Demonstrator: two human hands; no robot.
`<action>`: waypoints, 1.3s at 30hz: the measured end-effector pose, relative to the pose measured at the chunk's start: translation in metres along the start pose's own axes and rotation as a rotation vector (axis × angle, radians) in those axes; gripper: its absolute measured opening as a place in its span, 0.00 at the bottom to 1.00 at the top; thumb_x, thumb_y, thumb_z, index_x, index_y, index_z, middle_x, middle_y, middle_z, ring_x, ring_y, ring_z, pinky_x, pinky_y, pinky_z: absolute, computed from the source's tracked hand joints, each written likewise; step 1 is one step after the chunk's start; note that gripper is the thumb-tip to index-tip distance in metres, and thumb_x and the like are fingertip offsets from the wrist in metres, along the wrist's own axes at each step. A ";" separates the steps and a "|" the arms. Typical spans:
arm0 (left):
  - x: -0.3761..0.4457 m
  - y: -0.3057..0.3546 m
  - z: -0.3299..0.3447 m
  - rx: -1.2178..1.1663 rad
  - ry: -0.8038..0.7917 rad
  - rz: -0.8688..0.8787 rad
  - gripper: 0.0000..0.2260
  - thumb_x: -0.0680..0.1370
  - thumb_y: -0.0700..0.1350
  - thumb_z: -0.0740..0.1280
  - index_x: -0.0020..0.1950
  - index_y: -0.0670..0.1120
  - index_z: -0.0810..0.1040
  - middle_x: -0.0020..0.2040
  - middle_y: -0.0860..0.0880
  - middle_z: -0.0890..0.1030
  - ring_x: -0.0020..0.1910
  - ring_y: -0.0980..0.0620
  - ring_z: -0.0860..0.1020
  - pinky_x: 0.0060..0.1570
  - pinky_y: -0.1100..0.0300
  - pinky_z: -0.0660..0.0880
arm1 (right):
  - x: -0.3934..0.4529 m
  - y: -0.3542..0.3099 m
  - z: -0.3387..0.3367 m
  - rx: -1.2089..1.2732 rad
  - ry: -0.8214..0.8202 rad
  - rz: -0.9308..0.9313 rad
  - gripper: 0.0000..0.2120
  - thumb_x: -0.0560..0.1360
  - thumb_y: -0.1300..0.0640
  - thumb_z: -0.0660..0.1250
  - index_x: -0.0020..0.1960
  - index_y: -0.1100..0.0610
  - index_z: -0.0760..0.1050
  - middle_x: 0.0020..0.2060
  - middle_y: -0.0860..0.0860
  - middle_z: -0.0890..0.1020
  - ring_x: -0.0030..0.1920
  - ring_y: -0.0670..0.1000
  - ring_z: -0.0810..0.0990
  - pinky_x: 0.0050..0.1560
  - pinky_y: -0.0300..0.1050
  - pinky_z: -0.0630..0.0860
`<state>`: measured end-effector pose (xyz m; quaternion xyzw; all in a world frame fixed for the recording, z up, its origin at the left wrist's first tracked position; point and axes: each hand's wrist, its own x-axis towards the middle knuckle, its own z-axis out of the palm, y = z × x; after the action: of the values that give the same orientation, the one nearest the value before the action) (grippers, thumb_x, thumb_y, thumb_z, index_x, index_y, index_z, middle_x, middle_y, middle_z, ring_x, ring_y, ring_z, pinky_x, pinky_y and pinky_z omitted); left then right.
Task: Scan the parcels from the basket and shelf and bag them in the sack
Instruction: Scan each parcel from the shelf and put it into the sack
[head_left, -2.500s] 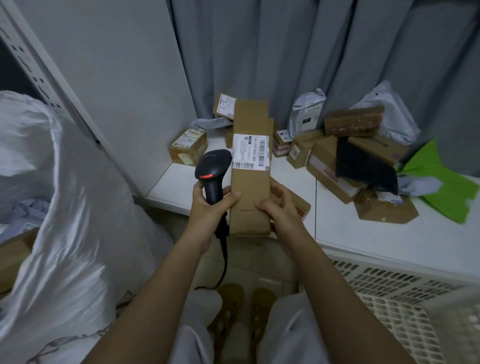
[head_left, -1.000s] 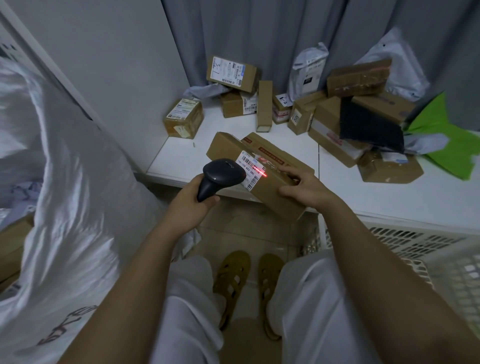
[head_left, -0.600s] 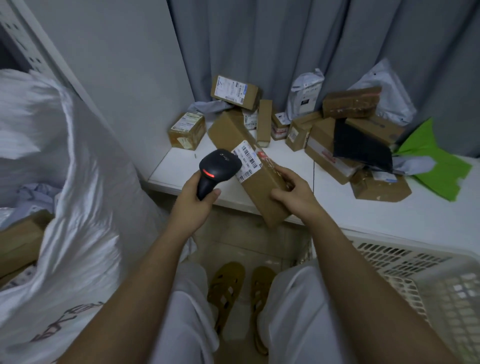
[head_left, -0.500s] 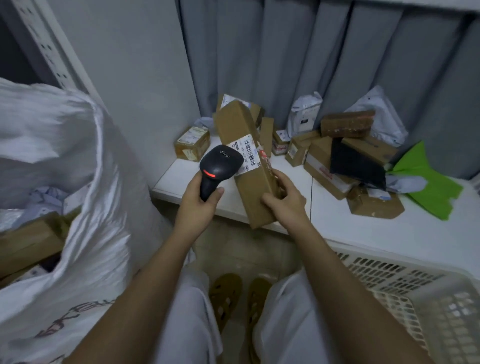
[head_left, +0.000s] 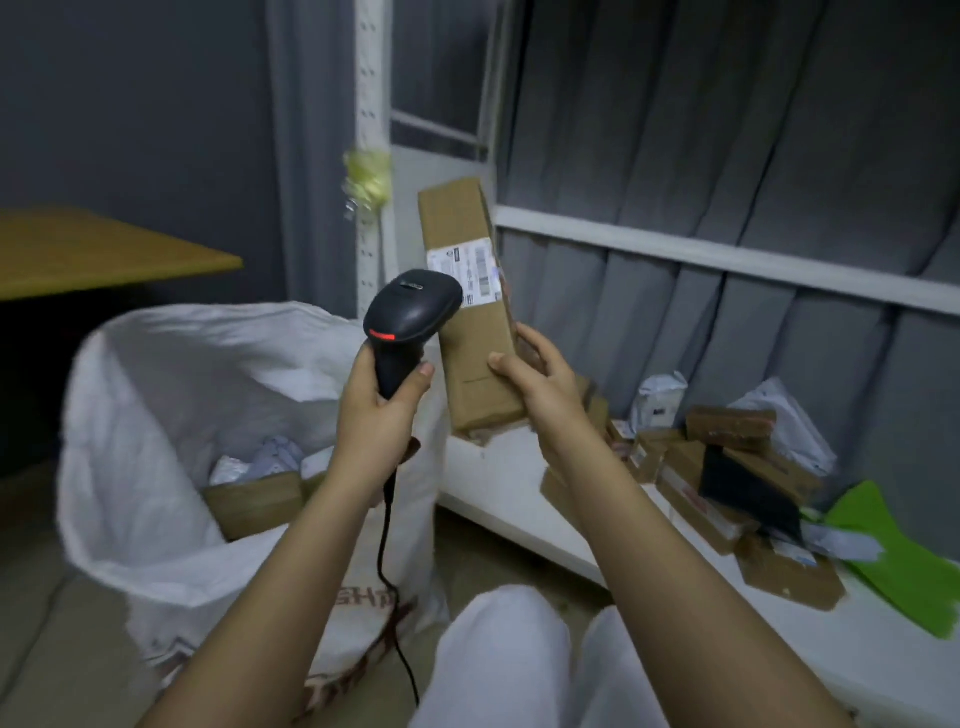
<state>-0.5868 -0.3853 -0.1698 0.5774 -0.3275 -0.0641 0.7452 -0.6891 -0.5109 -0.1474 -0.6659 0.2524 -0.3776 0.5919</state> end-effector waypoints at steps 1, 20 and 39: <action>-0.001 0.008 -0.017 0.000 0.027 0.008 0.13 0.77 0.43 0.68 0.61 0.51 0.73 0.51 0.53 0.81 0.46 0.59 0.80 0.50 0.58 0.75 | -0.002 -0.007 0.015 -0.008 -0.035 0.009 0.25 0.75 0.55 0.71 0.70 0.48 0.69 0.57 0.47 0.76 0.51 0.46 0.77 0.43 0.39 0.74; 0.012 -0.039 -0.184 0.158 0.252 -0.234 0.11 0.78 0.44 0.68 0.59 0.50 0.75 0.46 0.51 0.80 0.46 0.52 0.80 0.49 0.56 0.75 | 0.096 0.098 0.212 -1.548 -0.630 -0.258 0.22 0.79 0.47 0.61 0.71 0.50 0.68 0.71 0.56 0.69 0.70 0.59 0.65 0.71 0.60 0.59; 0.009 -0.077 0.047 0.099 -0.354 -0.219 0.14 0.77 0.43 0.69 0.61 0.52 0.74 0.47 0.54 0.81 0.40 0.62 0.79 0.40 0.68 0.72 | 0.052 0.123 -0.069 -0.934 0.134 -0.326 0.11 0.77 0.60 0.65 0.57 0.54 0.80 0.66 0.52 0.72 0.69 0.51 0.64 0.58 0.23 0.52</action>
<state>-0.5838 -0.4531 -0.2302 0.6249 -0.3915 -0.2291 0.6354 -0.7000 -0.6142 -0.2564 -0.8649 0.3244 -0.3539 0.1462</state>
